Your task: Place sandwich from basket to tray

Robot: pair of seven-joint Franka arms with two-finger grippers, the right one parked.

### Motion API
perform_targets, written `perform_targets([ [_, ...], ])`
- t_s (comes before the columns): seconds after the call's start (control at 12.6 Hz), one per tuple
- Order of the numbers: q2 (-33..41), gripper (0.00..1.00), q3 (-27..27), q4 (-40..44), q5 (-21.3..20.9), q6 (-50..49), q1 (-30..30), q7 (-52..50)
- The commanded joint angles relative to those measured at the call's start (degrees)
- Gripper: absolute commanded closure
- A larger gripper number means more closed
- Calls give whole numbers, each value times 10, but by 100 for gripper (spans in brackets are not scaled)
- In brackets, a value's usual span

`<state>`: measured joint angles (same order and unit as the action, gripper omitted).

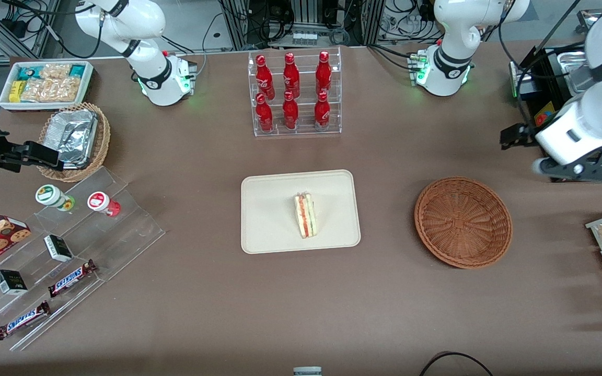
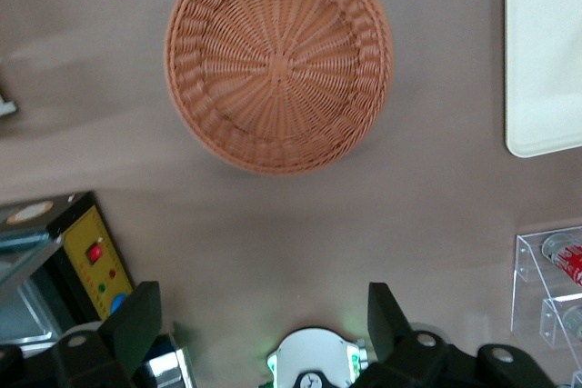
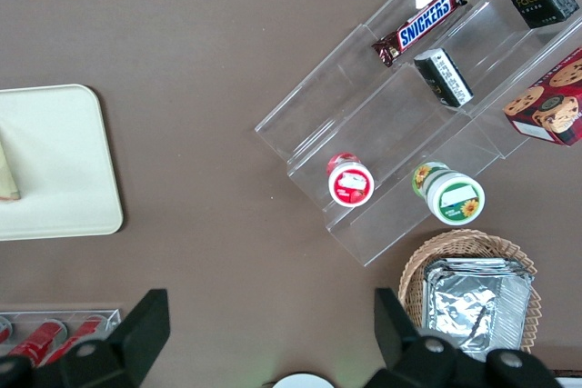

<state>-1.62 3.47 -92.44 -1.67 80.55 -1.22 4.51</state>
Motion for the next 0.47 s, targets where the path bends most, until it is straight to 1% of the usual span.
perform_targets([
  [0.0,34,0,-14,-10,1,-28,-12,4],
  [0.24,45,0,-41,2,-1,-46,-12,4],
  [0.4,50,0,-44,2,0,-43,-12,4],
])
